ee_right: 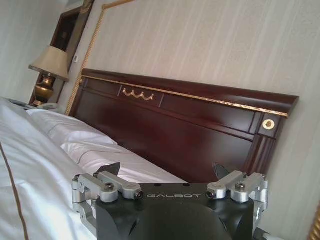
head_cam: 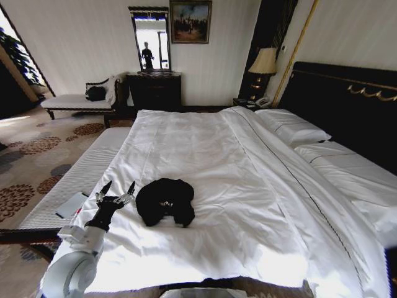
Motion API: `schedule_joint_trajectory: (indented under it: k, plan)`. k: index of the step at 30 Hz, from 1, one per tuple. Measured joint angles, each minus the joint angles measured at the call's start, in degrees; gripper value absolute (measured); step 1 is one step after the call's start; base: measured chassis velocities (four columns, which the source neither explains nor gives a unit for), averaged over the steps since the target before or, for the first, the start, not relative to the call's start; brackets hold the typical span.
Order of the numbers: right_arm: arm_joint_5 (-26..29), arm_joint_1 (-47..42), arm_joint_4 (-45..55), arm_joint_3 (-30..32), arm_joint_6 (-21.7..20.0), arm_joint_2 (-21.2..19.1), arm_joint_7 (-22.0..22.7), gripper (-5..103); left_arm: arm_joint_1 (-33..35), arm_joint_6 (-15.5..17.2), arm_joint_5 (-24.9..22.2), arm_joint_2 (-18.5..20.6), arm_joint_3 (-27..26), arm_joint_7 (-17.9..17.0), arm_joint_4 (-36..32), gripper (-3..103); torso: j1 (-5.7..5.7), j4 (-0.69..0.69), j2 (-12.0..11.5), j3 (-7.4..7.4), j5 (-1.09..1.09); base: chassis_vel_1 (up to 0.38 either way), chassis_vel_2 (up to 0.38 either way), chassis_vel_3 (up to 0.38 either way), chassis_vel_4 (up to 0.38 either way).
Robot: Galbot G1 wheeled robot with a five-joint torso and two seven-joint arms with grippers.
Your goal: Fold the clothes on the bed.
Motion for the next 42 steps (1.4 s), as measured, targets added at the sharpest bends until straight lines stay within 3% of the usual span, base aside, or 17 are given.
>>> schedule_joint_trajectory:
  k: [5, 11, 15, 25, 30, 34, 42]
  plan:
    - [-0.26, -0.18, 2.63, -1.65, -0.63, -0.14, -0.03, 100, -2.09, 2.5, -4.65, 1.32, -0.73, 0.02, 2.14, 100, 0.0, -0.01, 0.0, 0.0, 0.0, 0.0, 0.0, 0.0, 0.0]
    - [-2.39, -0.77, 5.69, -4.89, -0.95, 0.54, 0.09, 100, -7.65, 4.66, -11.53, 7.29, -1.25, -0.03, 10.47, 100, 0.0, -0.04, 0.0, 0.0, -0.01, 0.0, 0.0, 0.0, 0.0]
    - [-3.46, -0.99, 6.7, -6.64, -1.38, 0.37, 0.59, 100, -11.63, 5.28, -15.78, 12.97, 1.77, -0.01, 17.62, 100, 0.01, 0.02, 0.0, 0.01, 0.01, 0.0, 0.0, 0.0, 0.0]
    - [-4.91, -1.85, 8.74, -7.27, -1.6, 1.6, 0.78, 100, -22.05, 7.42, -23.6, 19.45, 12.03, -0.01, 30.6, 100, 0.01, -0.02, 0.0, 0.01, 0.0, 0.0, 0.0, 0.0, 0.0]
    - [-5.43, -1.75, 9.31, -7.35, -2.04, 1.47, 0.81, 100, -26.48, 8.84, -26.08, 20.25, 16.77, -0.01, 35.73, 100, 0.01, 0.0, -0.01, 0.0, 0.0, 0.0, 0.0, 0.0, 0.0]
    - [-5.45, -1.4, 10.42, -7.32, -3.28, 1.04, 0.85, 100, -33.3, 9.59, -25.99, 18.7, 22.58, 0.0, 41.29, 100, 0.01, -0.02, -0.01, 0.0, 0.0, 0.0, 0.0, 0.0, 0.0]
    - [-4.1, -2.12, 11.2, -7.01, -4.21, 1.26, 0.82, 100, -40.09, 9.88, -28.01, 17.5, 29.94, -0.01, 46.7, 100, 0.01, 0.0, -0.01, 0.0, 0.01, 0.0, 0.0, 0.0, 0.0]
